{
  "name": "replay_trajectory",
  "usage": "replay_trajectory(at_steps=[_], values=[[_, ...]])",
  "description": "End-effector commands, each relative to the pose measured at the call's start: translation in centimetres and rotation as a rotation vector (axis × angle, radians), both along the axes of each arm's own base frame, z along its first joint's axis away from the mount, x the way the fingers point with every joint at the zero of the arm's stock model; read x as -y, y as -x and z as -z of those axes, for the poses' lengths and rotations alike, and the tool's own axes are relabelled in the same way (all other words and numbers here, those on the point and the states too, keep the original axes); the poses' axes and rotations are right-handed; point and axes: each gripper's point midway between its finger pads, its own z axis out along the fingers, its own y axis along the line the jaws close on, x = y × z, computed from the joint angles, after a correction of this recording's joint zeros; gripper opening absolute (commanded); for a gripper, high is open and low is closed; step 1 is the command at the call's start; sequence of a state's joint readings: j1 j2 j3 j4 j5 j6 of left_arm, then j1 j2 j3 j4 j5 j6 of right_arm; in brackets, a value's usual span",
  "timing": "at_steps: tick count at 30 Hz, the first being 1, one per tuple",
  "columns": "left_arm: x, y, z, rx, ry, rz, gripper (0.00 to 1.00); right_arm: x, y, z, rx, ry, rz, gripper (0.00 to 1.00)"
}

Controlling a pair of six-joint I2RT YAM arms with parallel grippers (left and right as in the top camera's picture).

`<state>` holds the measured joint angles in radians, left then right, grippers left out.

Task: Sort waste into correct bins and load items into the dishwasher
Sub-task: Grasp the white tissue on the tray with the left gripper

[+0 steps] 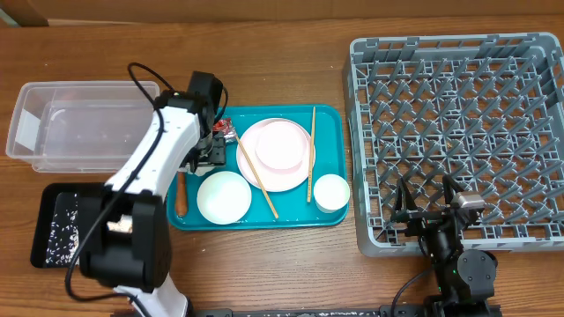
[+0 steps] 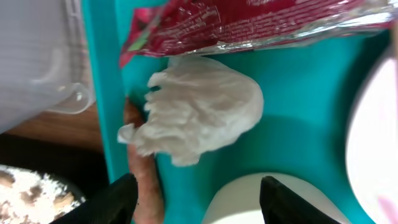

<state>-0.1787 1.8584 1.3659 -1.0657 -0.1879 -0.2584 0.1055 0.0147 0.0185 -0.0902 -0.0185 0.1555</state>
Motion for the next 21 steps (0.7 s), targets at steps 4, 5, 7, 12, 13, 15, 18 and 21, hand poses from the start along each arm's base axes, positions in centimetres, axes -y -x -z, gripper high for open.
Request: replay_trajectory(at_steps=[4,5,7,12,13,15,18,21], values=[[-0.2,-0.1,2.5,-0.051,-0.021,0.01,0.68,-0.1,0.0,0.1,0.008,0.006,-0.002,1.0],[-0.4,-0.2,2.6,-0.049,-0.03,0.01,0.69,-0.1,0.0,0.1,0.008,0.006,-0.002,1.0],[-0.6,-0.4,2.8,-0.045,-0.041,0.01,0.69,-0.1,0.0,0.1,0.008,0.006,-0.002,1.0],[-0.6,-0.4,3.3,-0.055,-0.042,0.01,0.37,-0.1,0.0,0.1,0.008,0.006,-0.002,1.0],[-0.6,-0.3,3.3,-0.058,-0.043,0.01,0.29,-0.1,0.0,0.1,0.008,0.006,-0.002,1.0],[-0.6,-0.1,3.3,-0.067,-0.044,0.011,0.06,-0.1,0.0,0.1,0.008,0.006,-0.002,1.0],[-0.7,0.4,3.3,-0.085,-0.048,0.011,0.04,-0.1,0.0,0.1,0.008,0.006,-0.002,1.0],[-0.8,1.2,2.8,-0.113,-0.053,0.012,0.04,-0.1,0.0,0.1,0.008,0.006,-0.002,1.0]])
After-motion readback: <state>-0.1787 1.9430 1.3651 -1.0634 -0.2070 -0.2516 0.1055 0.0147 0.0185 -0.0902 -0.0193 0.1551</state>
